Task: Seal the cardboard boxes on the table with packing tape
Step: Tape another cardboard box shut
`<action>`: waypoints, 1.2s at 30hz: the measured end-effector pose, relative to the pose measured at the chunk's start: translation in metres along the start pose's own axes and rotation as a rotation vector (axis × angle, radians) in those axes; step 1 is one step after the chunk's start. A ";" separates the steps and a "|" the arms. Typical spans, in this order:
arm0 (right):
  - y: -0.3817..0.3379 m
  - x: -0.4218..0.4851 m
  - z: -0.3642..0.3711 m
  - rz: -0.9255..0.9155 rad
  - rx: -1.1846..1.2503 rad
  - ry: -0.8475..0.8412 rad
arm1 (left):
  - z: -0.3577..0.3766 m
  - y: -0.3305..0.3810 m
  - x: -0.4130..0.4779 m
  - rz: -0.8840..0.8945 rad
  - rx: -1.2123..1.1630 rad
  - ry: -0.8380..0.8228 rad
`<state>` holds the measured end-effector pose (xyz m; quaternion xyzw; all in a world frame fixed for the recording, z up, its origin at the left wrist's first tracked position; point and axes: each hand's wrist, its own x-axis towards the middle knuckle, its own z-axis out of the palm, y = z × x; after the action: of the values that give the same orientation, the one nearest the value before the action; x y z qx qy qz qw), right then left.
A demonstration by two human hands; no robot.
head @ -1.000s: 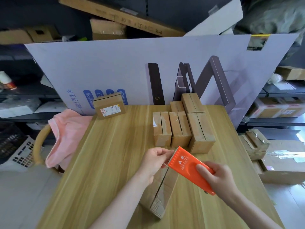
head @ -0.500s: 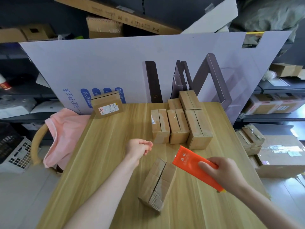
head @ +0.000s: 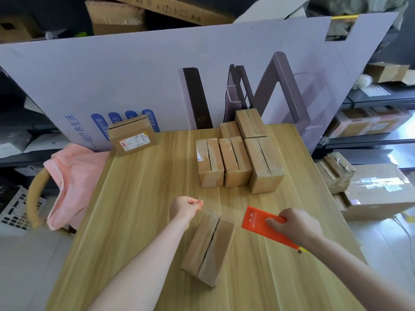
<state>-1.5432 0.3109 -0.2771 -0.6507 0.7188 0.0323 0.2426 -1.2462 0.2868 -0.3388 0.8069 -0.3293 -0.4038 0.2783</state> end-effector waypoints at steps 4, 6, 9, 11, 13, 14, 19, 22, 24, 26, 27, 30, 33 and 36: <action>-0.002 0.014 0.021 0.040 -0.016 -0.025 | 0.014 -0.015 0.017 -0.048 0.056 0.000; -0.005 0.019 0.029 0.049 -0.040 -0.028 | 0.022 -0.023 0.022 -0.074 0.065 0.001; -0.012 0.026 0.041 0.040 -0.087 -0.037 | 0.036 -0.033 0.024 -0.098 0.059 0.027; -0.017 0.029 0.046 0.041 -0.102 -0.048 | 0.045 -0.036 0.023 -0.097 0.025 0.042; -0.018 0.030 0.047 0.048 -0.124 -0.047 | 0.049 -0.036 0.021 -0.130 0.034 0.041; -0.018 0.030 0.047 0.050 -0.135 -0.043 | 0.051 -0.038 0.021 -0.175 0.053 0.037; -0.019 0.029 0.047 0.021 -0.161 -0.018 | 0.052 -0.044 -0.003 -0.010 -0.041 0.166; -0.028 0.032 0.040 -0.038 -0.235 0.008 | 0.059 -0.051 -0.021 0.140 0.033 0.036; -0.037 0.034 0.035 -0.065 -0.284 -0.003 | 0.062 -0.059 -0.030 0.127 0.083 0.004; -0.050 0.035 0.031 -0.098 -0.343 -0.014 | 0.063 -0.066 -0.036 0.103 0.056 0.034; -0.057 0.036 0.029 -0.121 -0.369 -0.013 | 0.063 -0.067 -0.038 0.101 0.038 0.044; -0.075 0.042 0.029 -0.186 -0.461 0.014 | 0.064 -0.065 -0.041 0.091 0.000 0.057; -0.088 0.038 0.052 -0.218 -0.528 -0.028 | 0.066 -0.063 -0.041 0.070 0.013 0.091; -0.076 0.039 0.073 -0.122 -0.398 -0.067 | 0.066 -0.064 -0.043 -0.023 -0.085 0.102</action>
<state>-1.4497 0.2896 -0.3361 -0.7267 0.6490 0.1805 0.1347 -1.3015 0.3476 -0.3981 0.8176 -0.2881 -0.3789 0.3240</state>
